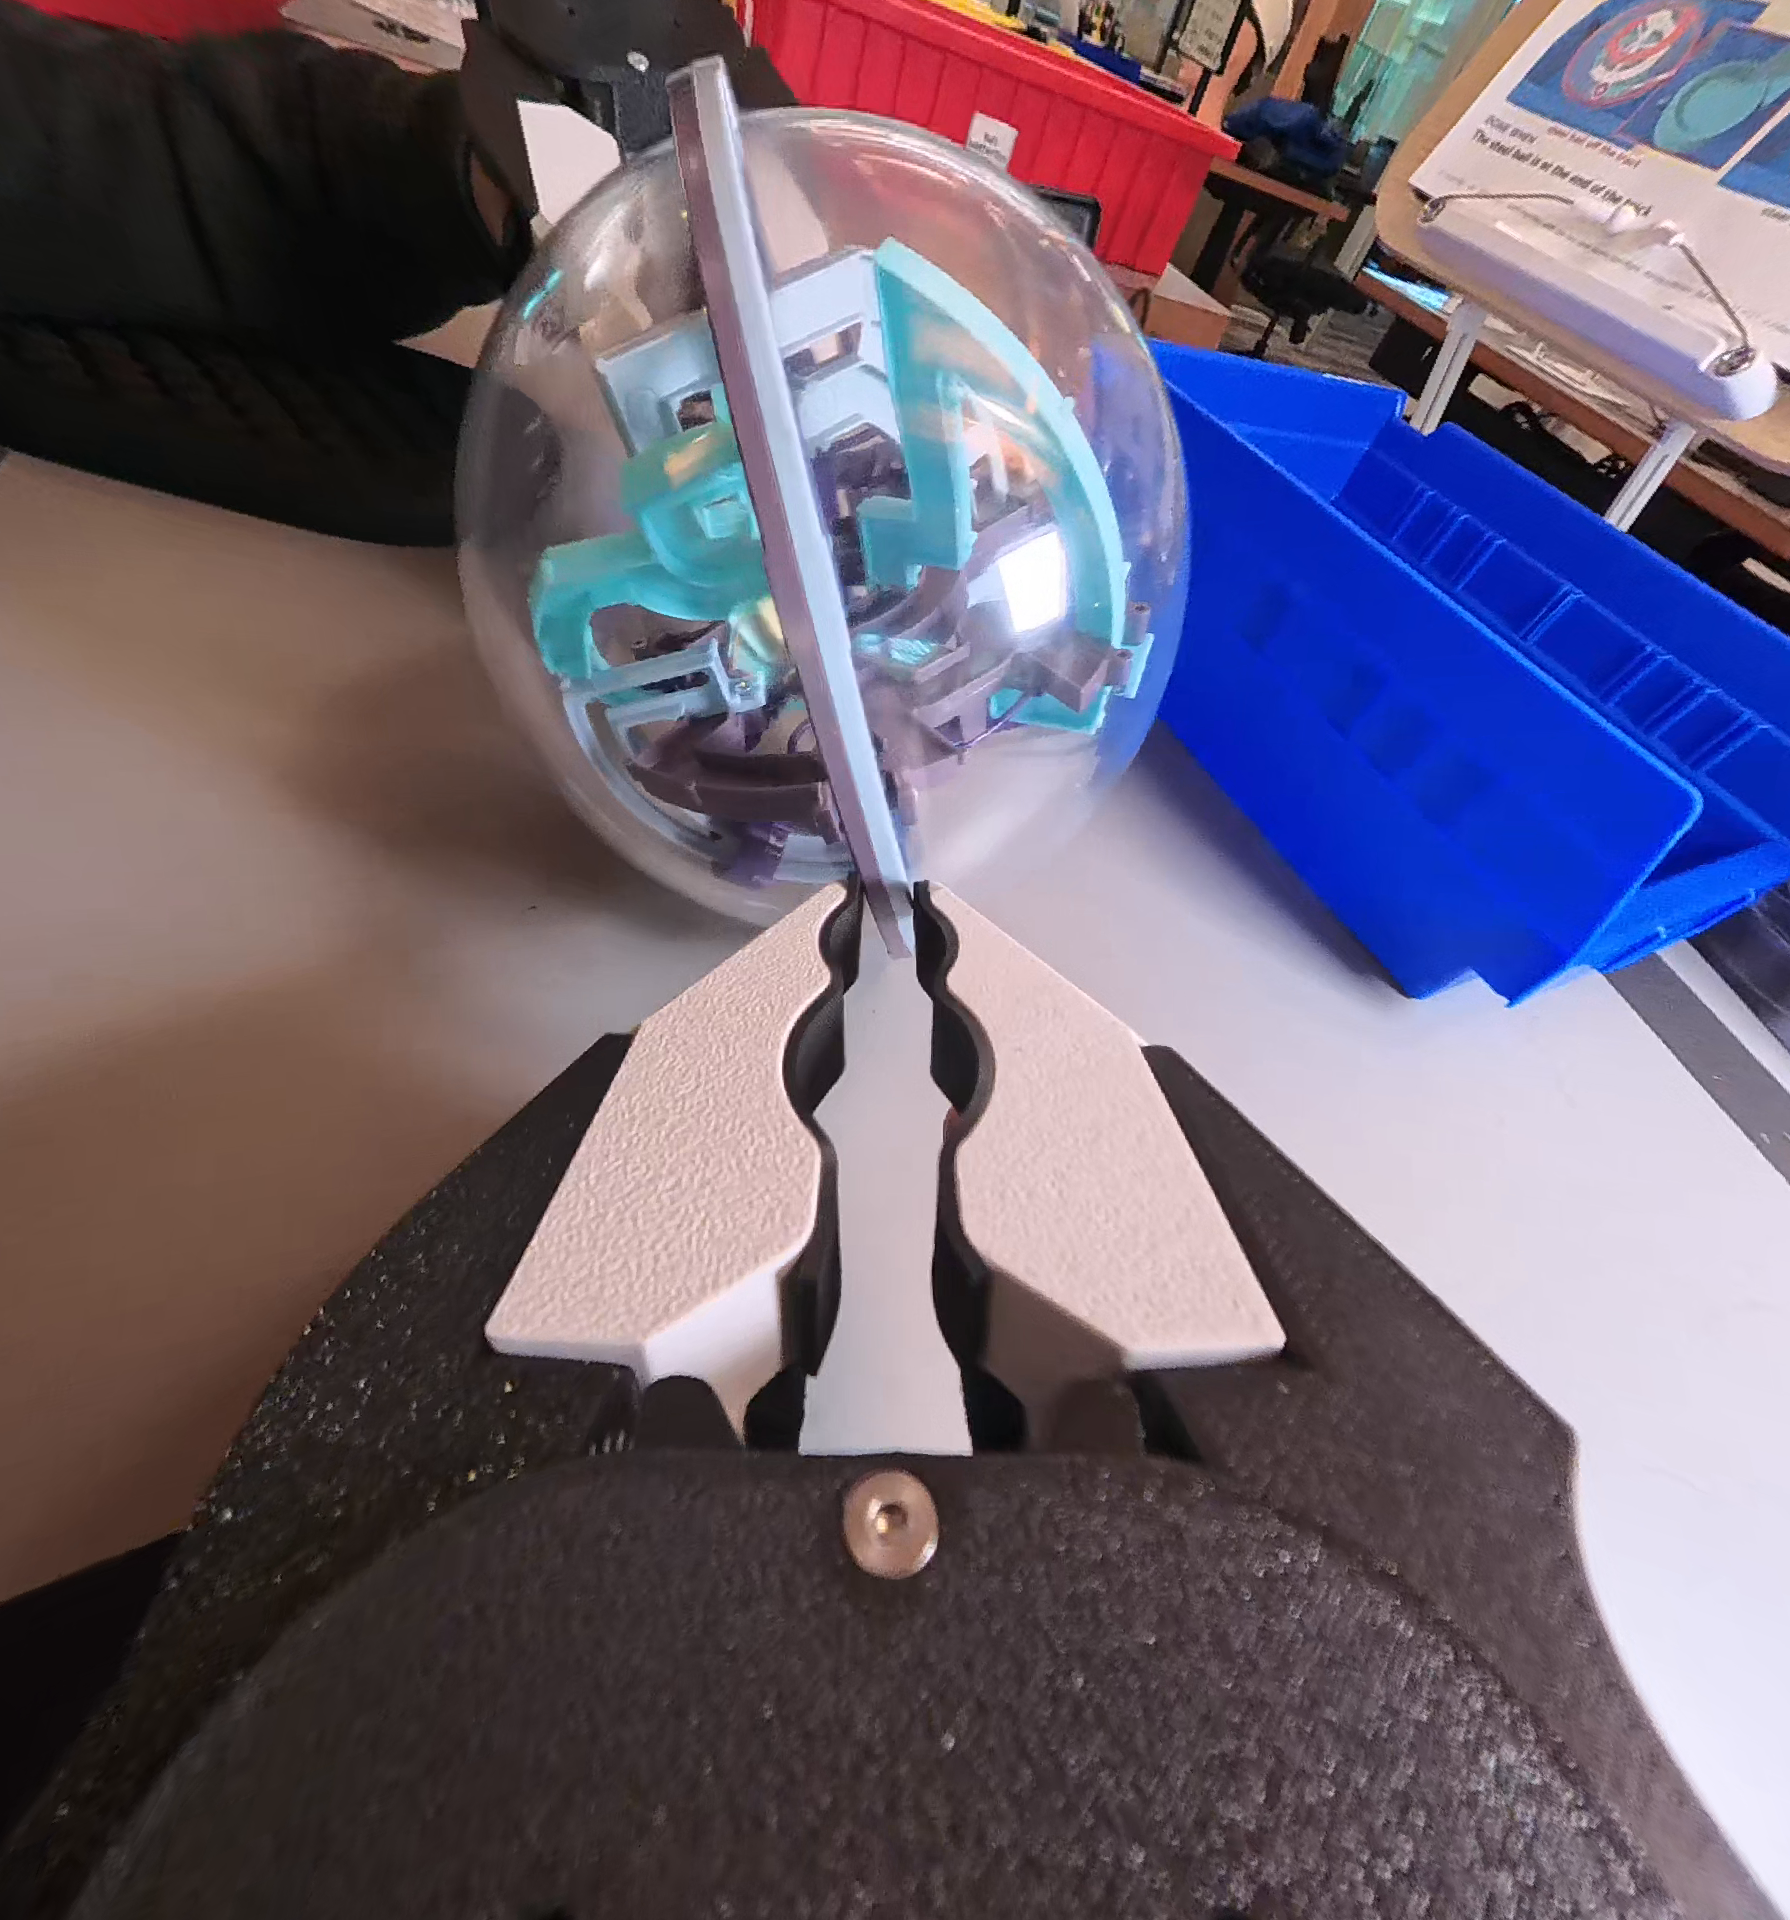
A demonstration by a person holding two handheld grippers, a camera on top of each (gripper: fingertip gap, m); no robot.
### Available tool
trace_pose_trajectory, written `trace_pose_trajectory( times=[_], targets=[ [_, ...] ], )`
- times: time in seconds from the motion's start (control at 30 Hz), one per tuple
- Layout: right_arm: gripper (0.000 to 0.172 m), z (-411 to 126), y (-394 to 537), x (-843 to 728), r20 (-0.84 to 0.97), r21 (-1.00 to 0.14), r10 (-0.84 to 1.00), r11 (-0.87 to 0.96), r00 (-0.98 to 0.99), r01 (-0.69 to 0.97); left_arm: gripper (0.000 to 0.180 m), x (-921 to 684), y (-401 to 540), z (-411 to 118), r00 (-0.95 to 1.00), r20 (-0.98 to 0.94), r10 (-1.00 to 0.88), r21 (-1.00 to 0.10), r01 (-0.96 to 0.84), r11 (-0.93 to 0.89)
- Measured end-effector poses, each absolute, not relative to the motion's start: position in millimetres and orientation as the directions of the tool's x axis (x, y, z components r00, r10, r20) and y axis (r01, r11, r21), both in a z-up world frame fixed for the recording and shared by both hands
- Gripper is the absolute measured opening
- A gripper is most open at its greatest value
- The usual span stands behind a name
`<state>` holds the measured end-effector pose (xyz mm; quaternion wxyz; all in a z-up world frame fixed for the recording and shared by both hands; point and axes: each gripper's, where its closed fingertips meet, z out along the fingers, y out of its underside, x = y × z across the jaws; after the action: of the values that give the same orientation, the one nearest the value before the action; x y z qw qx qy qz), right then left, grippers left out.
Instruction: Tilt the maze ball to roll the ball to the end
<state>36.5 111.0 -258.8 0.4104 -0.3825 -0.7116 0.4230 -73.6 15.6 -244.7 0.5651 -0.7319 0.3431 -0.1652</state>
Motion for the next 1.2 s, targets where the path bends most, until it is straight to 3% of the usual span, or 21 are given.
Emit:
trace_pose_trajectory(
  times=[0.2,0.37,0.67,0.87,1.03,1.2],
  targets=[
    [0.007,-258.6,113.0,37.5,0.259,-0.917,0.894,0.347,-0.365,0.199,0.034,-72.9,15.2,-244.3,0.706,-0.138,-0.695,-0.946,-0.301,-0.118],
    [0.006,-258.7,113.7,39.5,0.246,-0.92,0.896,0.335,-0.369,0.202,0.009,-77.4,17.9,-242.5,0.727,-0.155,-0.669,-0.952,-0.291,-0.095],
    [0.006,-256.7,119.1,44.1,0.164,-0.935,0.917,0.262,-0.363,0.24,0.007,-74.8,26.6,-241.1,0.741,-0.251,-0.623,-0.933,-0.356,-0.048],
    [0.005,-238.6,119.5,44.6,0.07,-0.956,0.925,0.169,-0.373,0.241,0.007,-79.0,32.6,-234.4,0.777,-0.134,-0.615,-0.963,-0.248,-0.103],
    [0.005,-218.1,121.5,42.5,0.109,-0.953,0.923,0.203,-0.369,0.226,0.007,-81.6,35.6,-224.3,0.789,-0.142,-0.597,-0.97,-0.23,-0.073],
    [0.005,-180.7,120.8,36.4,0.181,-0.94,0.908,0.272,-0.379,0.204,0.007,-91.5,40.0,-177.5,0.815,-0.16,-0.557,-0.984,-0.174,0.028]
  ],
)
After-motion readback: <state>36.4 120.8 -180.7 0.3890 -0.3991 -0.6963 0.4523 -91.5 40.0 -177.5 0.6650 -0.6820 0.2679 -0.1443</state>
